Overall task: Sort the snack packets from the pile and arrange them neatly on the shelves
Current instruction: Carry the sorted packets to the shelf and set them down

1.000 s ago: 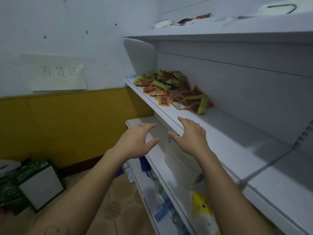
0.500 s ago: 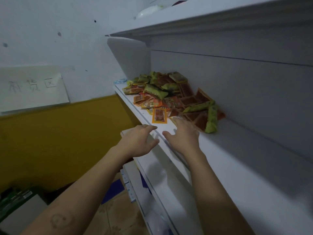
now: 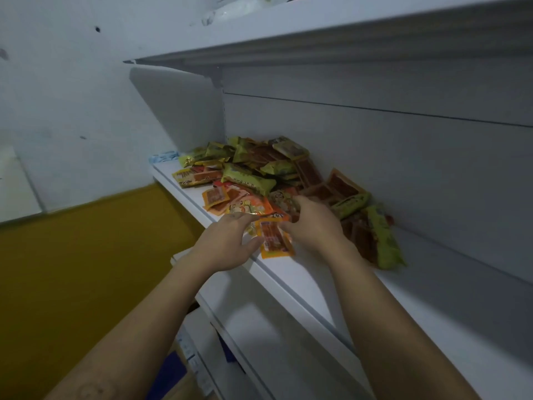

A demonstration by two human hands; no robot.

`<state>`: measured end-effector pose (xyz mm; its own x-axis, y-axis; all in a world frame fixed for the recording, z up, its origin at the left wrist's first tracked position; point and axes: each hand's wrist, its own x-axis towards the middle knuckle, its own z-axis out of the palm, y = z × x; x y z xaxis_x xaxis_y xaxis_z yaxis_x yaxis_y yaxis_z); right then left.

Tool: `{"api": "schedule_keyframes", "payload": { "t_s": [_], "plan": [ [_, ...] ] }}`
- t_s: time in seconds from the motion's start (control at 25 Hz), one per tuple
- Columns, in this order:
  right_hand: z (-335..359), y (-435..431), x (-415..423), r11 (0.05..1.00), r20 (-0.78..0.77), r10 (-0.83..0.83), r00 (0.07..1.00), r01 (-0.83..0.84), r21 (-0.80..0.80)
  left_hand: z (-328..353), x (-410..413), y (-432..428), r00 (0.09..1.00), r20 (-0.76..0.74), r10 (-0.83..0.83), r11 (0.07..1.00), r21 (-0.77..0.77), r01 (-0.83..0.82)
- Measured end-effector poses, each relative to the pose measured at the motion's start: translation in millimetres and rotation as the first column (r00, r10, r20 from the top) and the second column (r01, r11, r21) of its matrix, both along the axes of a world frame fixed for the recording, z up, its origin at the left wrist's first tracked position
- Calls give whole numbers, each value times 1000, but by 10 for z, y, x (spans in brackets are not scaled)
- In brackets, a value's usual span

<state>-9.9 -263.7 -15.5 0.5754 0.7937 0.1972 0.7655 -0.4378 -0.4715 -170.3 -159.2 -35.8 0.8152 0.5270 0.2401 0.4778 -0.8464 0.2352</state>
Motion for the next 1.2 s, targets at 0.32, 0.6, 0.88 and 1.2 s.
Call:
{"api": "schedule_keyframes", "payload": {
  "t_s": [0.32,0.6,0.88,1.2],
  "plan": [
    [-97,959,209,980,120,-141,983,156,-120,45,377,1455,984,67,-165,986,49,162],
    [-107,1423,313,945,172,-312,934,324,-46,77,1033,2165,972,-83,-220,942,239,234],
    [53,2088,659,948,339,-271,901,311,-67,-42,1374,2541,956,-54,-288,875,390,286],
    [75,1862,704,958,321,-285,903,255,132,-101,1467,2679,922,82,-379,808,515,286]
  ]
}}
